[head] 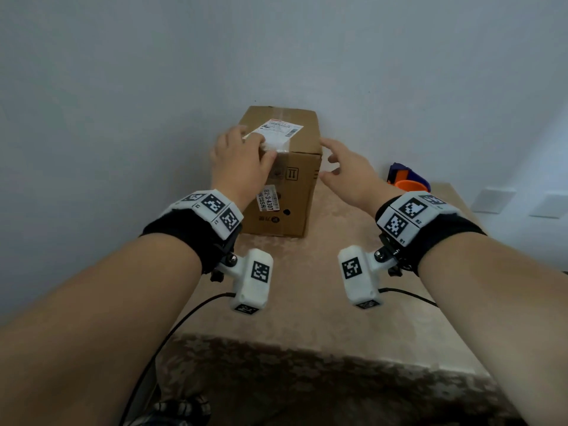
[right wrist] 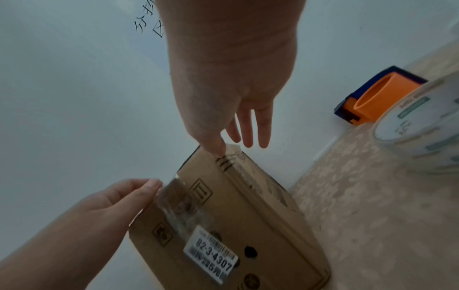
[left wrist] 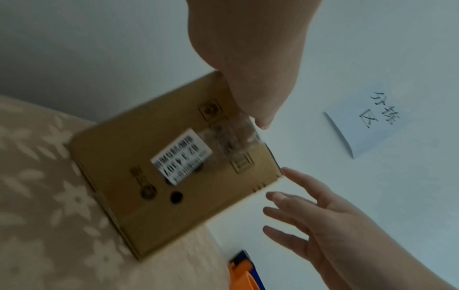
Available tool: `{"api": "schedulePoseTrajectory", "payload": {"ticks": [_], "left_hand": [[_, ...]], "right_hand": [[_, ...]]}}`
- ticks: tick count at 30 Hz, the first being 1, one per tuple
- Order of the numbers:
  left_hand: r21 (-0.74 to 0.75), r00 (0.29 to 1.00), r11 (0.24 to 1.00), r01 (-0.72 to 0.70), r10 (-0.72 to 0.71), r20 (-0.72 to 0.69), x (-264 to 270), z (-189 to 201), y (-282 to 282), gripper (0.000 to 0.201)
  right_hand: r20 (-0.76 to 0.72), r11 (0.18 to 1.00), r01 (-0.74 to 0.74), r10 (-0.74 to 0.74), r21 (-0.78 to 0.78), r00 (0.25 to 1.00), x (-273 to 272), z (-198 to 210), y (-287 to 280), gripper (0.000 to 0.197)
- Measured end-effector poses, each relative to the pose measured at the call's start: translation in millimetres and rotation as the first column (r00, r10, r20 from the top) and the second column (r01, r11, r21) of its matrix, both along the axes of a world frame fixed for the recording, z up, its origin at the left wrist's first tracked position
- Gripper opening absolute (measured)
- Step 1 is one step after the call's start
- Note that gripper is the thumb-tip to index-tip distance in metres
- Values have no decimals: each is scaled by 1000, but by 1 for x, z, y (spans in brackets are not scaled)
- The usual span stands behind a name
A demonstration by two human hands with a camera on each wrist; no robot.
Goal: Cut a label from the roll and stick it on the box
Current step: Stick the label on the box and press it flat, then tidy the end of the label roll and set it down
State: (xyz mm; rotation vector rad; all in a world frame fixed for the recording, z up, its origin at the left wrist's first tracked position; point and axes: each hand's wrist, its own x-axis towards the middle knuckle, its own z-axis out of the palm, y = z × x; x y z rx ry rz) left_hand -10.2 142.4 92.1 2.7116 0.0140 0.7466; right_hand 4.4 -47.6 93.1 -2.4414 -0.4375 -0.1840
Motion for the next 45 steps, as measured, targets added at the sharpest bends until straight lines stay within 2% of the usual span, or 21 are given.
{"api": "schedulePoseTrajectory", "payload": {"ticks": [3, 6, 8, 10, 14, 19, 21, 24, 26, 28, 30, 32, 34, 37, 40, 45], "left_hand": [[35, 995, 996, 80, -82, 57, -4, 3, -33, 34], [53, 967, 969, 240, -243, 70, -5, -1, -73, 28], [83, 943, 940, 330, -333, 21, -5, -9, -100, 27], [107, 914, 909, 403, -395, -86, -1, -24, -124, 28], [109, 821, 848, 518, -459, -339, 10, -64, -165, 33], [38, 708, 803, 594, -501, -497, 21, -91, -204, 43], [51, 703, 803, 593, -486, -519, 22, -98, -208, 36], [94, 753, 818, 567, -469, -461, 20, -105, -200, 18], [17, 751, 826, 563, -503, -427, 15, -107, -186, 15], [-178, 722, 821, 542, -563, -401, 7, -108, -170, 18], [-397, 681, 773, 494, -628, -377, -2, -107, -152, 22], [-521, 633, 724, 452, -671, -385, -8, -98, -139, 26], [-566, 617, 709, 422, -682, -394, -8, -88, -130, 33], [-624, 657, 673, 397, -683, -319, -9, -75, -122, 33], [-651, 709, 654, 385, -661, -245, -12, -70, -117, 28], [-617, 725, 673, 408, -649, -230, -13, -69, -117, 23]], "right_hand": [[1, 998, 58, -58, -25, 998, -4, 5, -27, 49], [-7, 991, 134, -134, 1, 991, -6, 3, -59, 35], [-53, 982, 185, -183, 33, 982, -11, -5, -83, 31], [-115, 967, 252, -246, 43, 963, -18, -17, -107, 31], [-162, 921, 373, -353, 114, 921, -26, -54, -142, 34], [-257, 883, 423, -368, 205, 894, -21, -94, -151, 35], [-262, 879, 431, -375, 203, 889, -20, -99, -154, 41], [-306, 899, 396, -330, 186, 893, -23, -97, -156, 64], [-353, 933, 320, -247, 165, 902, -26, -92, -155, 80], [-387, 957, 239, -159, 167, 908, -30, -88, -151, 90], [-384, 975, 170, -105, 140, 917, -33, -85, -142, 96], [-361, 991, 108, -72, 81, 930, -36, -83, -129, 97], [-310, 987, 90, -45, 134, 950, -36, -82, -117, 91], [-220, 958, 137, -81, 251, 972, -35, -73, -106, 78], [-113, 961, 131, -105, 245, 988, -32, -67, -100, 57], [6, 951, 121, -128, 285, 992, -25, -64, -90, 29]]}}
